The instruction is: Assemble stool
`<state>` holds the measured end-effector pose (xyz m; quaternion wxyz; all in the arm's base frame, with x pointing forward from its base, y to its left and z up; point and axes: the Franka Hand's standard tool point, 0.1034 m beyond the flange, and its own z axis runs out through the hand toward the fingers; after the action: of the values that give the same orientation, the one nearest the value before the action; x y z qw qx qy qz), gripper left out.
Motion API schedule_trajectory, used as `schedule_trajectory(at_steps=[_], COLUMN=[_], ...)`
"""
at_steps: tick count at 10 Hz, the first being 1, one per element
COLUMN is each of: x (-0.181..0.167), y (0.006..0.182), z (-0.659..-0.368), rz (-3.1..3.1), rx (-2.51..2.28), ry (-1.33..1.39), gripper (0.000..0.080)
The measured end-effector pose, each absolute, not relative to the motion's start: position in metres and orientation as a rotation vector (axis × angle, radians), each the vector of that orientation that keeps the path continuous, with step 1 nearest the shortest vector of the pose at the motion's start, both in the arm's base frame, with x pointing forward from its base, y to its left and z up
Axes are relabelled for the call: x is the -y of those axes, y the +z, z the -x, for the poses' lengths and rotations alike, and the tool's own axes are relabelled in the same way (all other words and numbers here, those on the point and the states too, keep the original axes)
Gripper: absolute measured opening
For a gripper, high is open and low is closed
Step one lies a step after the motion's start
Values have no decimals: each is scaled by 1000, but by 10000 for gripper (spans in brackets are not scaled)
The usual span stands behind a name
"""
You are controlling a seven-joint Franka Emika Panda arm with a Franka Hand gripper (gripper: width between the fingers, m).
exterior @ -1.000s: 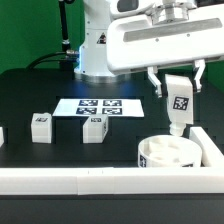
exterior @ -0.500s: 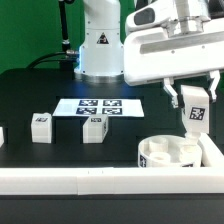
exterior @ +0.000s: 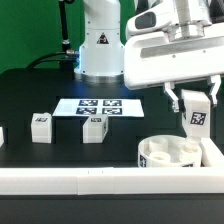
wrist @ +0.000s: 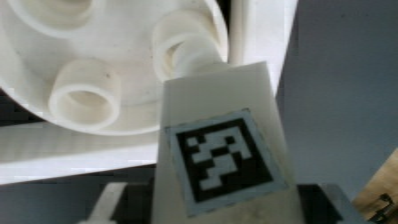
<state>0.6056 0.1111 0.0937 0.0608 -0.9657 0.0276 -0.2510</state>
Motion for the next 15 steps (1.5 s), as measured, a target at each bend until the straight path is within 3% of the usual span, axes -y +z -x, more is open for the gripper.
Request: schedule_trajectory(at_steps=[12,13,14,15], x=[-109,-109,-109,-108], y=[80,80,80,80], z=[-602,-602,-602,-602], rz=[2920,2921,2922,2924], rx=[-70,-68,-65,-58], ry=[-802,-802,-802,-800], gripper=[327,403,403,574])
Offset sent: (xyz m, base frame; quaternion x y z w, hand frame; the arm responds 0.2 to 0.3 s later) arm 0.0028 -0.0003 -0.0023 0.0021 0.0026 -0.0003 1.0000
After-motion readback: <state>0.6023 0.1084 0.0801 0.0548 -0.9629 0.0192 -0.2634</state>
